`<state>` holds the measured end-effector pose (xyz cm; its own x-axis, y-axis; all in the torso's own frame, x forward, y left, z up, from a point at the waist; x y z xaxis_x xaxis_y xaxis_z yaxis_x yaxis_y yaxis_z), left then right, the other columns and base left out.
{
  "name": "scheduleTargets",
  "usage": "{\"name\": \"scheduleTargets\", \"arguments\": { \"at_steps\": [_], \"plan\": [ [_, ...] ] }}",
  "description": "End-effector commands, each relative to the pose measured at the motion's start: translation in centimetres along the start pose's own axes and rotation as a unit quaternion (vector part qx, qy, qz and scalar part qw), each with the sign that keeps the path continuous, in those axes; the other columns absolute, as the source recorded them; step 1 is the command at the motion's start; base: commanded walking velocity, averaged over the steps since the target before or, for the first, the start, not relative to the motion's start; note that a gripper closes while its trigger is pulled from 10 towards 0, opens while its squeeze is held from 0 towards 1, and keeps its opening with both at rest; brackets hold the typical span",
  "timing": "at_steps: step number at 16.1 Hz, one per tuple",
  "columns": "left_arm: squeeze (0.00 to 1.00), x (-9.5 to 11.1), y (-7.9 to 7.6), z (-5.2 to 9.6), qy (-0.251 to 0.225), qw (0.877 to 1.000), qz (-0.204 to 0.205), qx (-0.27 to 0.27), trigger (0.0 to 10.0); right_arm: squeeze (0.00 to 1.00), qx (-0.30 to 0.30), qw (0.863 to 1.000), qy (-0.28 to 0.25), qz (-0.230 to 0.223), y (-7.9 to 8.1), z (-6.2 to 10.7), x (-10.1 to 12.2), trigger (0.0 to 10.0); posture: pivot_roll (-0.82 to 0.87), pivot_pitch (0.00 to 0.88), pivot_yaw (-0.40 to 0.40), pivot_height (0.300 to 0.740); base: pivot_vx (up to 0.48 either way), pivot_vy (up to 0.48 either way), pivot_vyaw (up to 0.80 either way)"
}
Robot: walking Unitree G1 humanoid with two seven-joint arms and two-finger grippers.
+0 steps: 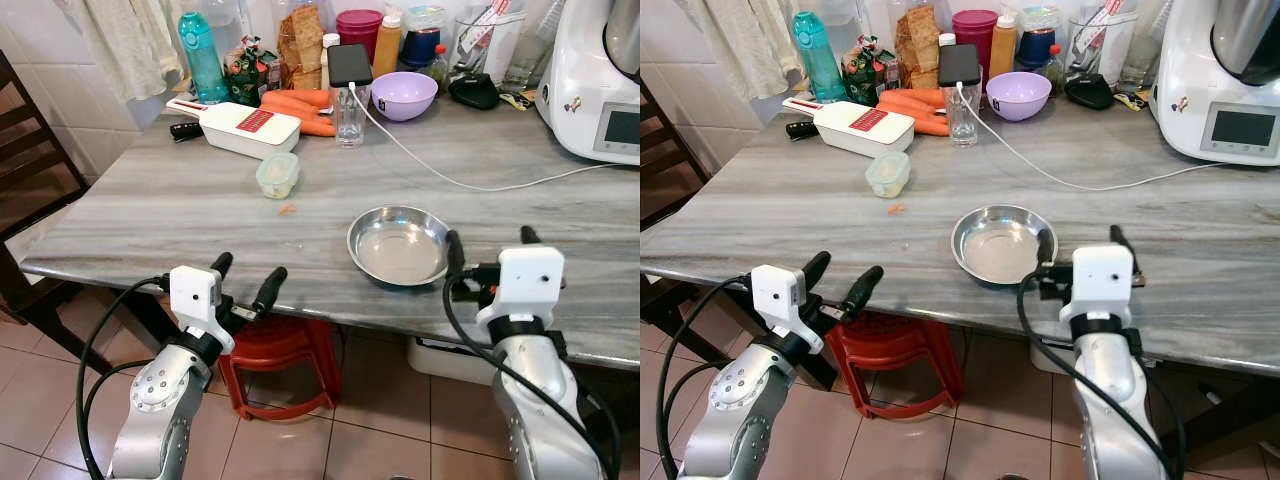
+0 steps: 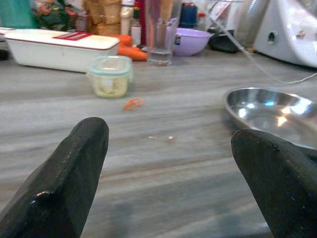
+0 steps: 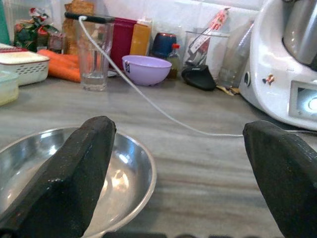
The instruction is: Setting the table
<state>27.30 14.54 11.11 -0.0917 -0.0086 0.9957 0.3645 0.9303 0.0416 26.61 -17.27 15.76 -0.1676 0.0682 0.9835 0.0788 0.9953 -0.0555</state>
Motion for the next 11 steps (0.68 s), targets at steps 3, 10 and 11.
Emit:
{"name": "scheduleTargets", "arguments": {
  "at_steps": [3, 10, 11],
  "plan": [
    [0.0, -0.4, 0.8, -0.4, 0.023, 0.998, -0.008, 0.057, 10.0, 0.0, -0.014, 1.0, 0.003, 0.018, 0.1, 0.0, 0.3, 10.0, -0.12, 0.086, 0.088, 0.74, 0.0, 0.0, 0.0],
    [0.0, -1.3, 0.9, 0.1, 0.053, 0.995, 0.008, 0.079, 10.0, 0.99, -0.006, 0.999, 0.033, -0.004, 0.5, 0.4, -0.5, 10.0, -0.14, 0.088, 0.088, 0.74, 0.0, 0.0, 0.0],
    [0.0, -1.3, 0.8, -0.3, 0.054, 0.995, 0.011, 0.085, 10.0, 0.76, 0.017, 0.999, 0.039, -0.027, 1.0, 0.8, -0.5, 10.0, -0.15, 0.092, 0.082, 0.74, 0.0, 0.0, 0.0]
  ]
}}
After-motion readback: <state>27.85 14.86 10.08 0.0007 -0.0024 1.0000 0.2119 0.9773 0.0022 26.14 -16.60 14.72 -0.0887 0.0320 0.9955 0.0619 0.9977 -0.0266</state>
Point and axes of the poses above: a point about 5 cm out from each wrist's last joint towards the gripper, its own z axis pointing back from the gripper into the wrist, its own x axis along the axis of the wrist's last joint, y = z × x, the point moved 1 cm from there along -z, pointing out of the wrist towards the gripper, and after that the axes turned 8 degrees about -z, right-handed, at the moved point
